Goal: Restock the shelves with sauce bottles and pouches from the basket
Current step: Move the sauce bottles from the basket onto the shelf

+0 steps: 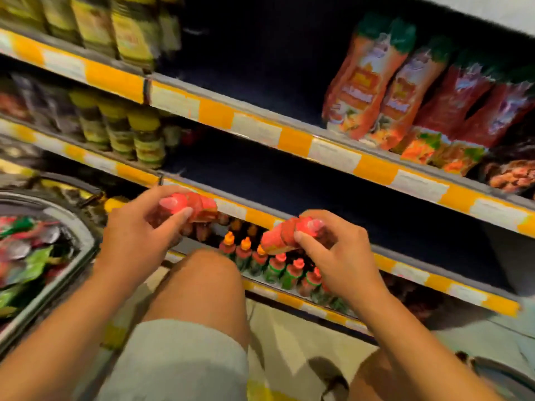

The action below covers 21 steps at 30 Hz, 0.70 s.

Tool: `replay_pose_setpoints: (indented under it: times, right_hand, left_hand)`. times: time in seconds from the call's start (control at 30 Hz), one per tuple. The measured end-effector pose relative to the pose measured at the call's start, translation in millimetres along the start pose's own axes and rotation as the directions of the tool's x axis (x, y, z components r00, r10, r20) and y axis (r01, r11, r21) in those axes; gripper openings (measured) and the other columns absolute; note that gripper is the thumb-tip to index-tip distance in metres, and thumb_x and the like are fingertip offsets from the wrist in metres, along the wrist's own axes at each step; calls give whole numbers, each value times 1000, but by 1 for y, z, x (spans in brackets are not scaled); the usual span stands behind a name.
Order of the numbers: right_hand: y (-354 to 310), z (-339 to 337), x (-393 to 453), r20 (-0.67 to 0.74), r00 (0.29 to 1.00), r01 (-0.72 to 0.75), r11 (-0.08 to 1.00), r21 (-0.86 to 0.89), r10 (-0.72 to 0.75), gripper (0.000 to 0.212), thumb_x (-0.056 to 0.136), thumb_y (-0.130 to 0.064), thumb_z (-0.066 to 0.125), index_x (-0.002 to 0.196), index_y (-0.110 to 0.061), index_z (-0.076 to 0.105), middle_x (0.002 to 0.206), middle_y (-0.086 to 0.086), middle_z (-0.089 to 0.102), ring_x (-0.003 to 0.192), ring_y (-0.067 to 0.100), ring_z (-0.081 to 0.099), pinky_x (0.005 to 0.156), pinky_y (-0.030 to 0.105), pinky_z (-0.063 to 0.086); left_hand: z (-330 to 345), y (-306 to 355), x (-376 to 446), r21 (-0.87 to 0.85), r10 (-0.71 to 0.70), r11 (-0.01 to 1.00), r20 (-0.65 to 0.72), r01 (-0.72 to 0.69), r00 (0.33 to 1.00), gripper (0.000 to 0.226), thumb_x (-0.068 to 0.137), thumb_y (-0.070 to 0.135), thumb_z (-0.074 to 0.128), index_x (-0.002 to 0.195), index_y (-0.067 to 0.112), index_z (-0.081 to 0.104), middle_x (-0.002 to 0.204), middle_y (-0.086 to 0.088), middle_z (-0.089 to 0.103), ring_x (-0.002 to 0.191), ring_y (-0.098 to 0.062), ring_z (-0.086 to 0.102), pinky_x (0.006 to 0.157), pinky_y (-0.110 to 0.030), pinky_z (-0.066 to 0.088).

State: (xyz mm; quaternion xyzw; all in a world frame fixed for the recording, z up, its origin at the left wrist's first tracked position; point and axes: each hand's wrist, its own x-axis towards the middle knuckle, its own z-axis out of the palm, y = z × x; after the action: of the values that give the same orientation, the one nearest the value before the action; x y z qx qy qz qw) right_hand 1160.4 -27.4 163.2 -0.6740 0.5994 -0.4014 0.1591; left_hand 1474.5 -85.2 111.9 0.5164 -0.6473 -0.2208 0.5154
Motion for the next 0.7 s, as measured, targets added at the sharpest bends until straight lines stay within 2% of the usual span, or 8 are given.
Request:
replay_pose_setpoints:
  times: [0.1, 0.17, 0.27, 0.37, 0.47, 0.53, 0.6, 0.7]
  right_hand:
    - [4, 56, 20, 115, 993, 8, 1000, 17, -10, 26, 88, -25, 77, 99, -47, 69, 86, -26, 71, 72, -4, 69, 62, 14, 51]
    - [11, 88, 32, 173, 985, 25, 1000, 1, -25, 28, 88, -24, 77, 99, -48, 70, 91, -29, 72, 83, -7, 68, 73, 19, 55]
    - [24, 133, 45, 275, 961, 28, 999, -37, -17, 33, 90, -27, 74, 105, -55, 67, 101, -34, 70, 98, -11, 64, 84, 14, 52]
    - [41, 171, 55, 341, 940, 48, 996, -81, -17, 43, 90, -26, 74, 105, -64, 61, 105, -43, 64, 105, -17, 59, 86, 6, 45]
    - [59, 205, 67, 410, 911, 27, 991, -127, 28, 32, 90, -26, 74, 116, -43, 68, 107, -25, 71, 103, -4, 64, 90, 25, 55]
    - [68, 226, 74, 445, 896, 59, 987, -153, 16, 32, 90, -24, 73, 119, -36, 68, 108, -17, 73, 103, 5, 67, 91, 37, 55]
    - [77, 243, 77, 486, 874, 104, 980, -170, -9, 31, 92, -25, 69, 121, -34, 66, 111, -13, 72, 107, 11, 66, 92, 41, 54]
    - [92, 266, 84, 486, 873, 162, 956, -244, -24, 34, 95, -29, 67, 128, -36, 61, 111, -11, 67, 104, 13, 63, 86, 40, 55]
  left_hand:
    - [-7, -44, -10, 52, -117, 991, -60, 120, 991, 36, 89, 29, 81, 109, 55, 66, 94, 22, 72, 78, -5, 69, 70, -18, 54]
    - [-6, -71, -15, 60, -191, 979, -62, 195, 980, 28, 89, 35, 79, 111, 48, 68, 85, 16, 72, 72, -6, 69, 70, -29, 59]
    - [5, -102, -22, 53, -292, 954, -63, 295, 954, 26, 88, 38, 78, 110, 48, 67, 80, 17, 72, 66, -3, 69, 65, -34, 60]
    - [23, -130, -28, 58, -371, 925, -64, 374, 927, 24, 91, 36, 77, 110, 44, 66, 72, 13, 68, 67, -8, 69, 66, -40, 60]
    - [42, -154, -29, 51, -408, 910, -62, 411, 911, 22, 92, 35, 76, 109, 42, 63, 74, 14, 67, 69, -9, 67, 66, -42, 59]
    - [55, -168, -27, 48, -434, 899, -54, 436, 899, 18, 91, 35, 75, 106, 37, 65, 76, 9, 68, 71, -13, 66, 67, -44, 58]
    - [69, -183, -24, 7, -469, 883, -60, 470, 881, 14, 91, 31, 76, 103, 32, 68, 79, 6, 70, 75, -16, 66, 71, -45, 58]
    - [85, -207, -15, -38, -507, 862, -94, 506, 857, 18, 92, 29, 75, 106, 35, 66, 79, 11, 68, 76, -7, 63, 74, -38, 57]
